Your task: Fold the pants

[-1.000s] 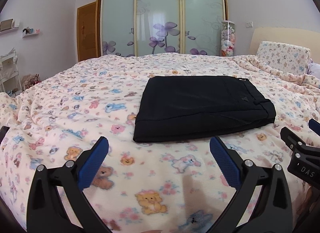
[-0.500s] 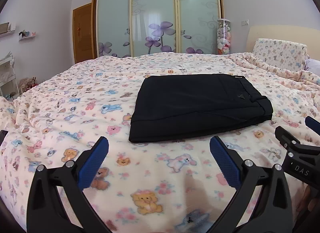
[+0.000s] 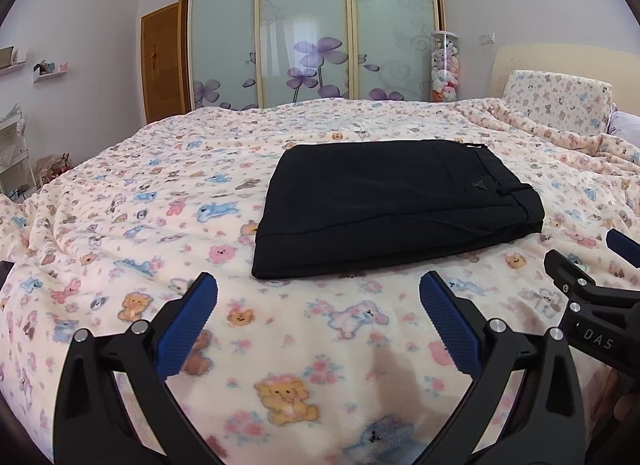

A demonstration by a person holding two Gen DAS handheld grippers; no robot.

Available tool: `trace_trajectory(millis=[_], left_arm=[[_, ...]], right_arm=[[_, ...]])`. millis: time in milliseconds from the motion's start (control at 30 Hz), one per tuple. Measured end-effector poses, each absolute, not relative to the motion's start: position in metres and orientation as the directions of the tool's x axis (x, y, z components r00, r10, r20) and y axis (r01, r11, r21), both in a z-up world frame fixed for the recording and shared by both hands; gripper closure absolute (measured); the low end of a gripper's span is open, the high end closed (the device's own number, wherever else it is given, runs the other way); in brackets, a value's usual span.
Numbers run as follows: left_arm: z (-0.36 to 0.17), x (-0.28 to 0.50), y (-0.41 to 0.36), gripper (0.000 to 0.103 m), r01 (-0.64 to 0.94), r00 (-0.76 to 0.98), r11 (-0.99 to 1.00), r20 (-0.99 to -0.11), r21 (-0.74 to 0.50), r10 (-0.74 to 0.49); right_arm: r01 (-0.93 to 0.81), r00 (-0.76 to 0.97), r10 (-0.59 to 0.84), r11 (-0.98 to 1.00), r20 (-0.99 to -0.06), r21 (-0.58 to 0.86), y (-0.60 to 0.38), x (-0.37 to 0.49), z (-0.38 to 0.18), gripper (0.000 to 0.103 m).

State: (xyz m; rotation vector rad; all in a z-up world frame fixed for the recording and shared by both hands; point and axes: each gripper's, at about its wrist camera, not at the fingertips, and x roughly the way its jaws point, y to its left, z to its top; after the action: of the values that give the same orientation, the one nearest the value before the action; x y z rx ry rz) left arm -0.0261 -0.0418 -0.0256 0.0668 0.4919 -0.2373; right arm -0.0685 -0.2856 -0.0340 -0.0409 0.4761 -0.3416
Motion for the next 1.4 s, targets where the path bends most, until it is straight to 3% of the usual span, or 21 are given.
trace_trajectory(millis=[1400], left_arm=[[-0.0258, -0.0308, -0.0482, 0.002, 0.282, 0.852, 0.959, -0.462, 0.014, -0.244]], right_arm=[[0.312, 0.825, -0.327, 0.944, -0.461, -0.112, -0.2884, -0.0647, -0.0359, 0.001]])
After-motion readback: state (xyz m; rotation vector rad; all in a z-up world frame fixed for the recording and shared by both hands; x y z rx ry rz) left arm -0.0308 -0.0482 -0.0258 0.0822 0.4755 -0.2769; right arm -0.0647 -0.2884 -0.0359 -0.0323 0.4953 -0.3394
